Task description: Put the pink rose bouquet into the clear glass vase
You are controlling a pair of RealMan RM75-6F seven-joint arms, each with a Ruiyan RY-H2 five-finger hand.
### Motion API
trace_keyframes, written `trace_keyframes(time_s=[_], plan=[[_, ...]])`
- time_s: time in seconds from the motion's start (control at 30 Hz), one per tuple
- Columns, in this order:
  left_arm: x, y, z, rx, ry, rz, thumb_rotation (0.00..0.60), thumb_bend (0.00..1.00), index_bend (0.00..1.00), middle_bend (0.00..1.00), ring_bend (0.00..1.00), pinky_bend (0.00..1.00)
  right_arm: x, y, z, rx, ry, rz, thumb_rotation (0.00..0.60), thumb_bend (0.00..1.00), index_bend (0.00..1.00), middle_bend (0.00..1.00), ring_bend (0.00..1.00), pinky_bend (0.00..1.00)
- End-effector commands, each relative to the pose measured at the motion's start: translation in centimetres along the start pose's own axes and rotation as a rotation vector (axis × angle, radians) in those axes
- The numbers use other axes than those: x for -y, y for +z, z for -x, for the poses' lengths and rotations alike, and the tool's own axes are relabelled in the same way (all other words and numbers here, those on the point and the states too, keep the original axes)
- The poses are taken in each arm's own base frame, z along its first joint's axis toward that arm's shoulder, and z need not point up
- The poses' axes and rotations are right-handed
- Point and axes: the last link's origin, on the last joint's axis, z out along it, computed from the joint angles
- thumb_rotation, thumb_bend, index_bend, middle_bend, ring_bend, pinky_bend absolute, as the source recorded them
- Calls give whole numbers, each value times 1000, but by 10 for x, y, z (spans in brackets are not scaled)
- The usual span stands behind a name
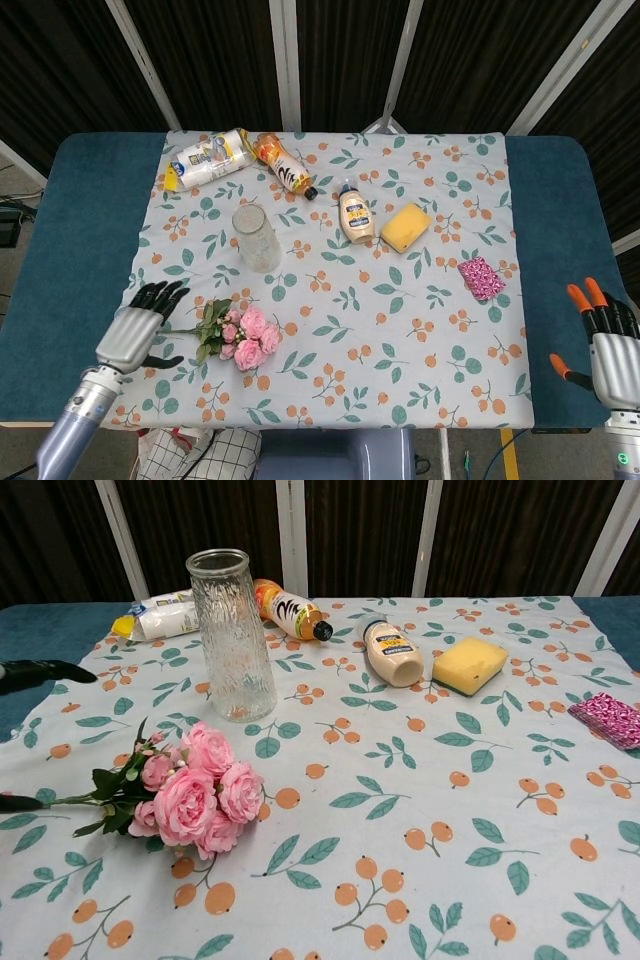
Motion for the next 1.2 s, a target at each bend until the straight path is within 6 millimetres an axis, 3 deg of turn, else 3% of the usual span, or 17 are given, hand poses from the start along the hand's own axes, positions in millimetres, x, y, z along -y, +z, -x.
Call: trace_keyframes(time_s=[0.03, 0.4, 0.6, 0.93, 1.2], plan=[[-23, 22, 13, 27, 2, 16, 600, 112, 66, 19, 0, 38, -1, 0, 0, 2, 0, 1, 600, 233, 130, 31, 0, 88], [-61, 48, 40, 66, 14, 49, 600, 107, 64, 37, 0, 49, -3, 0, -2, -1, 7, 8, 600, 233, 130, 31, 0, 88], [-71, 56, 52, 68, 51, 52, 600, 135, 89, 139, 60, 192, -4, -1, -4, -7, 15, 12, 600, 233, 130, 31, 0, 88], [-81, 64, 56, -15, 142, 53, 600, 343, 261, 348, 216, 342, -7, -1, -6, -10, 31, 19, 600, 234, 130, 31, 0, 88], [-89, 71, 62, -59, 230, 54, 600, 425, 470, 473, 273, 360, -8, 0, -7, -15, 44, 21, 600, 234, 130, 31, 1, 88]])
